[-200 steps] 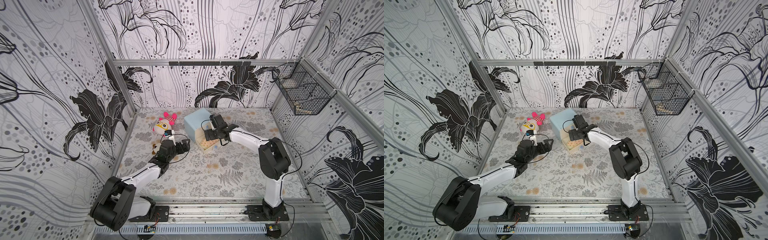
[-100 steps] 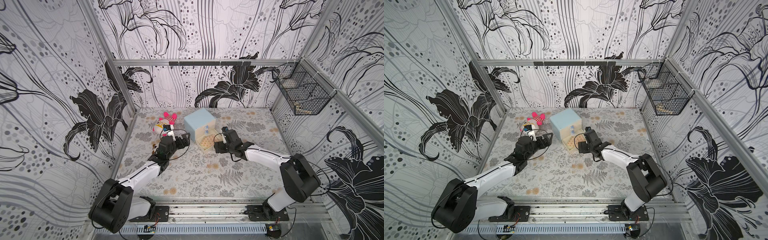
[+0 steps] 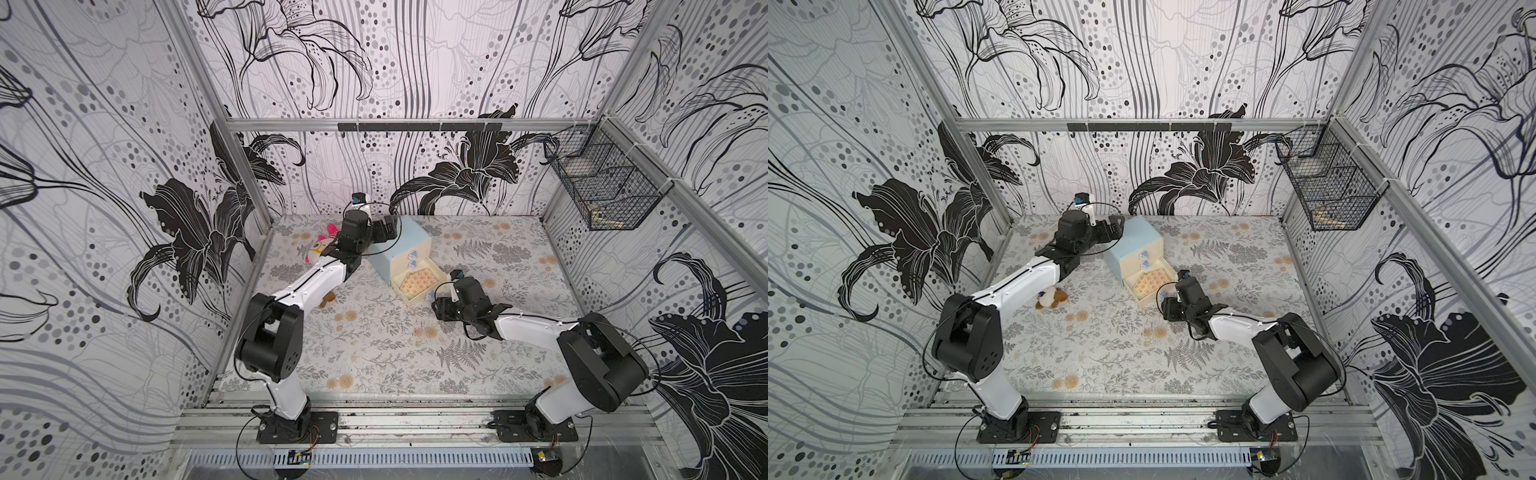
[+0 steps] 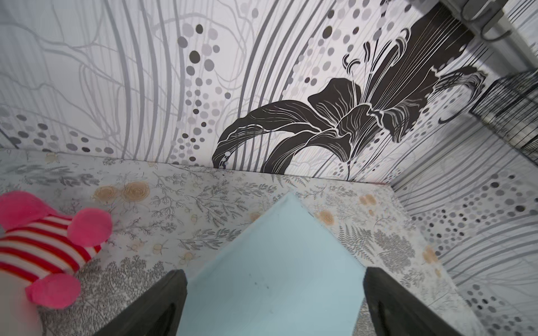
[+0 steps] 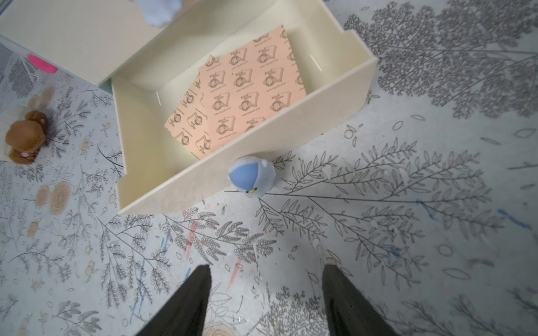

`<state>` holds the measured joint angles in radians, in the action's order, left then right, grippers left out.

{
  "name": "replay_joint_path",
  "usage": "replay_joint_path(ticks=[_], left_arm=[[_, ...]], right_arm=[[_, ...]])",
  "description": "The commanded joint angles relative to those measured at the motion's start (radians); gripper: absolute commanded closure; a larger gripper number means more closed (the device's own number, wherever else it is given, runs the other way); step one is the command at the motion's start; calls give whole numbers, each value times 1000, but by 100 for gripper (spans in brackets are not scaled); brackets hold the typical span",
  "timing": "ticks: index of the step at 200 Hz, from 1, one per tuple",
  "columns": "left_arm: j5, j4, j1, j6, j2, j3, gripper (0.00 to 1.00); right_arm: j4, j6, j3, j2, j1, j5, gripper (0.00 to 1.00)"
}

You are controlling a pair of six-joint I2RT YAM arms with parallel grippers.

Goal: Please put the sticky notes in the drawer by color
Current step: Close the drawer in the storage box.

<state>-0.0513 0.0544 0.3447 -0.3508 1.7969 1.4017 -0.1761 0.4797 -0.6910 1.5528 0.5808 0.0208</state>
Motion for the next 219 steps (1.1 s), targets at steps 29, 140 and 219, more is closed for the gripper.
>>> replay_joint_path(ticks=[29,140,219], left_arm=[[-107,-314,-12,289,239,359,3],[-25,-461,-5,394,389,495,29],[-93,-448,6,409,403,456,32]], right_arm=[[-75,45,21,48,-5,53,38],[-91,28,-99,215,-5,-26,70],[-101,-62,-263,315,-5,-28,75]])
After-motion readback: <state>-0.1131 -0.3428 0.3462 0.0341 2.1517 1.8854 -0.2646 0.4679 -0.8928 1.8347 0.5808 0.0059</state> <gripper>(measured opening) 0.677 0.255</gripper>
